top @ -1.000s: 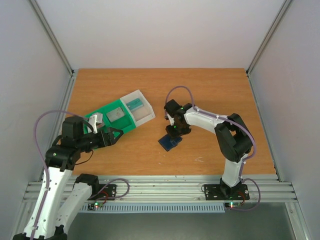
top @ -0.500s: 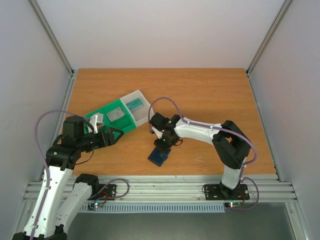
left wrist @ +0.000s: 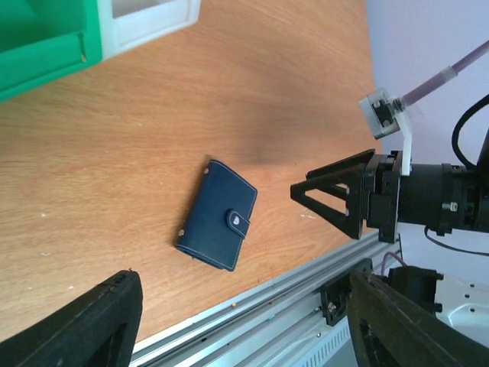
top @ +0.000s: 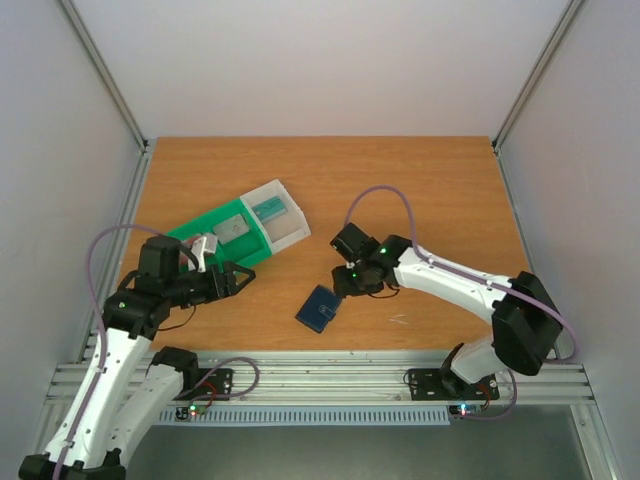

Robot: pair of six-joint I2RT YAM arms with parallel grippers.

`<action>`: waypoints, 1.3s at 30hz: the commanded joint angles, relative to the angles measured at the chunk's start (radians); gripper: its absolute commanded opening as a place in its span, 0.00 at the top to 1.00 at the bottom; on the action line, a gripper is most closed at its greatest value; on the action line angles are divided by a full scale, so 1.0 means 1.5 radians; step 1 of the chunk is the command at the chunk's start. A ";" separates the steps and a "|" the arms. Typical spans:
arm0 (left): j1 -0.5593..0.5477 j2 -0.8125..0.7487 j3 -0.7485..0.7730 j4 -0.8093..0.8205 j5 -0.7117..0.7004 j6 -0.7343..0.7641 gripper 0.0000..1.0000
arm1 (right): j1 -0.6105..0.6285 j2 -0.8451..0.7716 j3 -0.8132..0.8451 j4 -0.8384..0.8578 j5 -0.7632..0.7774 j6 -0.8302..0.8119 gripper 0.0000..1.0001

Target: Take the credit cards out of the card holder

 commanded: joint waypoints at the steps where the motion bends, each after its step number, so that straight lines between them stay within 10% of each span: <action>1: -0.039 0.004 -0.013 0.063 -0.010 -0.032 0.26 | -0.008 -0.046 -0.055 0.035 -0.005 0.176 0.44; 27: -0.111 0.072 -0.126 0.195 -0.050 -0.080 0.30 | 0.009 0.023 -0.170 0.274 -0.026 0.417 0.53; 39: -0.111 0.076 -0.161 0.221 -0.070 -0.091 0.32 | 0.016 0.117 -0.060 0.320 -0.068 0.291 0.58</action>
